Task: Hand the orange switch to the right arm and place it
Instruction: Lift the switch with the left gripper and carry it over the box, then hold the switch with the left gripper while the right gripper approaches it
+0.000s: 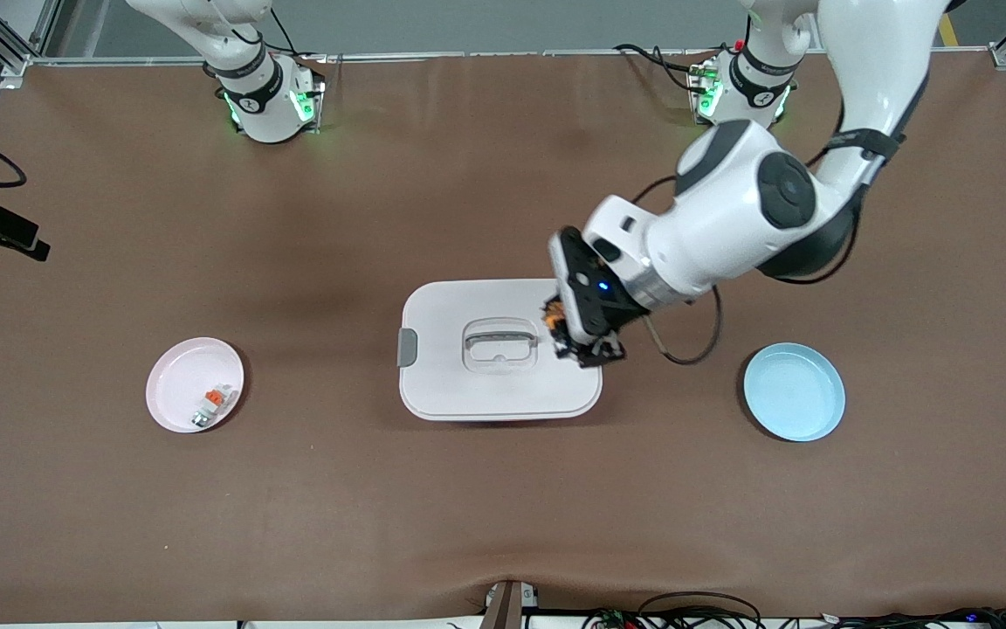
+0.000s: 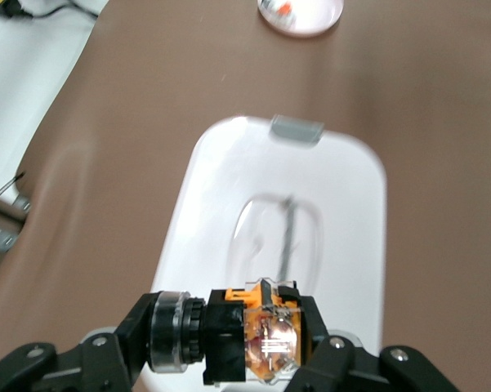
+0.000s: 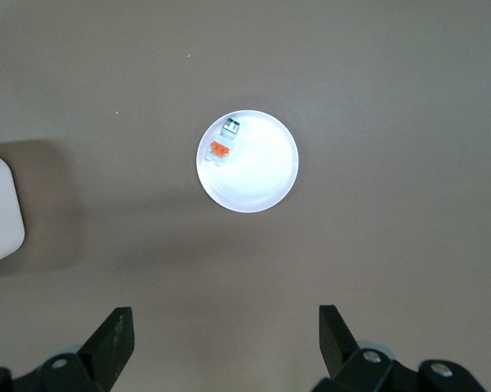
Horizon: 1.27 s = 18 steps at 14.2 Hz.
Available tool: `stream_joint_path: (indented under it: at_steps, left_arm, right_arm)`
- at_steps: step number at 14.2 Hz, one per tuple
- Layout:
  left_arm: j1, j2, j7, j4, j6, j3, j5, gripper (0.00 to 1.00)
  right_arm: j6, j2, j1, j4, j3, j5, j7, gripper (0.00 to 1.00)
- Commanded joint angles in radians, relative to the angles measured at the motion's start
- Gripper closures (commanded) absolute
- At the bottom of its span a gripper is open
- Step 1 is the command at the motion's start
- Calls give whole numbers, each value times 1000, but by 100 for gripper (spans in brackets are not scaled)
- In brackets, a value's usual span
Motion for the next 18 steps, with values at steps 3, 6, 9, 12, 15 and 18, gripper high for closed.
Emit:
stream_joint_path:
  at_steps: [3,6,9,12,15,18]
  left_arm:
    - [-127,49,-135,135,-16,5,-1,100]
    - [-154,51,-129,150,-11,6,1,100]
    - [-163,49,-136,167,-11,5,-1,100]
    - [-178,65,-138,166,6,8,1,100]
    - [-206,72,-155,167,7,37,1,100]
    - [-250,79,-158,166,30,71,1,100]
  right_arm:
    - [-11,4,-48,0,19,52,6,0]
    - [-103,7,-112,-12,18,294,4,0]
    - [-156,11,-124,-47,19,538,-6,0]
    - [-104,8,-70,-73,27,620,9,0]
    - [-18,-18,-32,-194,27,758,13,0]
    - [77,-33,77,-218,28,760,122,0]
